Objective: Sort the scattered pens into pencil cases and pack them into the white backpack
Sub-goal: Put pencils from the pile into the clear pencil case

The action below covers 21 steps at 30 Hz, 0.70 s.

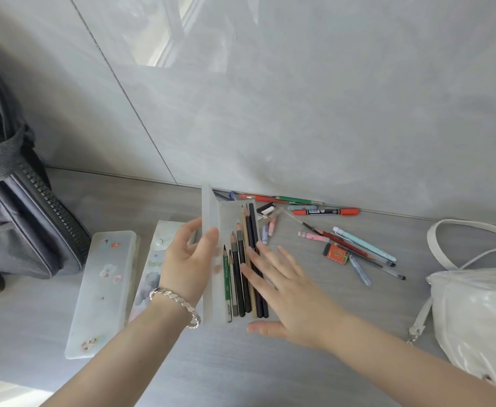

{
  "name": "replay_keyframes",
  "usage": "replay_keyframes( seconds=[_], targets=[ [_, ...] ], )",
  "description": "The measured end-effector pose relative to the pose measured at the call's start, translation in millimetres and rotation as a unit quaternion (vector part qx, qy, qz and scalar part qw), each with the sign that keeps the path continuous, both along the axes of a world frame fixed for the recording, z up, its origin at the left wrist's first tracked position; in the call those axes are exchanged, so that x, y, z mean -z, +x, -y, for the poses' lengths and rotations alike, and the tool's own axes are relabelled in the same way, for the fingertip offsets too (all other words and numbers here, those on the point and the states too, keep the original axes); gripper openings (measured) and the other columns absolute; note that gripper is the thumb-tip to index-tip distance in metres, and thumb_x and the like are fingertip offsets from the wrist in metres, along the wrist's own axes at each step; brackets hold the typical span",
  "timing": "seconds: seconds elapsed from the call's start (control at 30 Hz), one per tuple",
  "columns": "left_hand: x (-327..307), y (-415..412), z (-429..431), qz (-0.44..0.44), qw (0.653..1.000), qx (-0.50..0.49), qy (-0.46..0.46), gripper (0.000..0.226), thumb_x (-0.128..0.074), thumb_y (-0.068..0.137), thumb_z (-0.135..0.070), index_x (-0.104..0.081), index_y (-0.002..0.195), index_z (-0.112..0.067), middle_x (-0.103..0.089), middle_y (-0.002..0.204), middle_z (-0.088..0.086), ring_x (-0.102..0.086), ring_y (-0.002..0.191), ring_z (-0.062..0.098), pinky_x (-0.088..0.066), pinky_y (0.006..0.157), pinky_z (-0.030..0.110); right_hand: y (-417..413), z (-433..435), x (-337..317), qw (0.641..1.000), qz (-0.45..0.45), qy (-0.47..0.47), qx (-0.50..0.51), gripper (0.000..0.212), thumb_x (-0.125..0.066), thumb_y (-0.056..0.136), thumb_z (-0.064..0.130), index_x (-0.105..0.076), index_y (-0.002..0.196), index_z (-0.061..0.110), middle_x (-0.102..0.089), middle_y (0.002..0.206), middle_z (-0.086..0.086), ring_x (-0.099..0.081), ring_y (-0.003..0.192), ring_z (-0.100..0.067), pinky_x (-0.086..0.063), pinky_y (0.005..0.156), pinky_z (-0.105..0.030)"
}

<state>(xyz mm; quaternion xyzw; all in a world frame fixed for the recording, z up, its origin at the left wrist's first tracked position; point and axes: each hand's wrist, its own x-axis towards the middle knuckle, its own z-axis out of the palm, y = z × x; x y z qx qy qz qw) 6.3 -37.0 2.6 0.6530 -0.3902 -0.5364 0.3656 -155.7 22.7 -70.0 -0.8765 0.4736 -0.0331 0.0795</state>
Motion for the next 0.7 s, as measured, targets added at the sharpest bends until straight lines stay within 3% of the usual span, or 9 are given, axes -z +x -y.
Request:
replay_keyframes(
  seconds=[0.13,0.2,0.27,0.37,0.43,0.5,0.6,0.7],
  targets=[
    [6,1,0,0.022,1.0,0.015,0.009,0.03,-0.052,0.091,-0.024,-0.054,0.12,-0.019,-0.064,0.078,-0.004,-0.061,0.08,0.014,-0.045,0.054,0.016,-1,6,-6,0.984,0.175,0.028,0.002,0.057,-0.028,0.094,0.052,-0.048,0.128,0.01,-0.055,0.132,-0.01,-0.026,0.135,-0.019,-0.01,0.115,-0.031],
    [9,2,0,0.029,0.999,0.019,0.009,0.029,-0.052,0.091,-0.024,-0.053,0.12,-0.02,-0.064,0.077,-0.002,-0.059,0.077,0.017,-0.047,0.061,0.021,-7,11,-6,0.969,0.243,0.01,0.033,0.047,-0.033,0.096,0.042,-0.061,0.115,0.01,-0.062,0.122,-0.007,-0.039,0.127,-0.015,-0.02,0.111,-0.024],
    [11,5,2,0.038,0.999,0.022,0.01,0.026,-0.052,0.091,-0.022,-0.053,0.116,-0.02,-0.061,0.071,-0.002,-0.053,0.067,0.017,-0.047,0.063,0.023,-14,17,-4,0.962,0.254,-0.003,0.098,0.038,-0.04,0.095,0.035,-0.067,0.105,0.01,-0.066,0.112,-0.004,-0.047,0.115,-0.01,-0.025,0.105,-0.017],
    [16,10,7,0.053,0.998,0.028,0.016,0.02,-0.051,0.092,-0.021,-0.051,0.111,-0.027,-0.052,0.066,-0.004,-0.044,0.058,0.009,-0.039,0.044,0.003,-35,36,8,0.944,0.212,0.002,0.253,0.02,-0.054,0.088,0.017,-0.068,0.1,0.009,-0.067,0.101,-0.006,-0.057,0.101,-0.017,-0.039,0.092,-0.022],
    [16,13,9,0.057,0.998,0.03,0.019,0.019,-0.05,0.092,-0.021,-0.05,0.109,-0.029,-0.05,0.064,-0.005,-0.041,0.057,0.009,-0.035,0.038,0.002,-56,53,18,0.928,0.131,0.033,0.347,0.019,-0.055,0.089,0.013,-0.066,0.102,0.008,-0.063,0.102,-0.01,-0.057,0.098,-0.026,-0.045,0.083,-0.034],
    [15,14,11,0.062,0.997,0.035,0.019,0.017,-0.049,0.092,-0.021,-0.049,0.107,-0.03,-0.049,0.064,-0.005,-0.041,0.056,0.009,-0.034,0.038,0.001,-76,68,26,0.909,0.018,0.097,0.405,0.02,-0.05,0.092,0.014,-0.062,0.105,0.006,-0.057,0.107,-0.013,-0.052,0.102,-0.03,-0.043,0.082,-0.037],
    [14,15,12,0.069,0.997,0.036,0.018,0.018,-0.05,0.092,-0.021,-0.049,0.107,-0.03,-0.052,0.064,-0.006,-0.044,0.057,0.009,-0.034,0.038,0.001,-90,78,37,0.888,-0.072,0.189,0.413,0.021,-0.05,0.093,0.014,-0.056,0.11,0.005,-0.051,0.114,-0.013,-0.051,0.105,-0.03,-0.043,0.079,-0.034],
    [13,16,14,0.076,0.996,0.04,0.02,0.019,-0.05,0.092,-0.021,-0.049,0.11,-0.029,-0.053,0.064,-0.007,-0.045,0.058,0.007,-0.035,0.039,0.0,-93,81,42,0.907,-0.114,0.183,0.361,0.019,-0.054,0.088,0.012,-0.056,0.107,0.01,-0.05,0.112,-0.009,-0.051,0.102,-0.026,-0.039,0.07,-0.03]
  ],
)
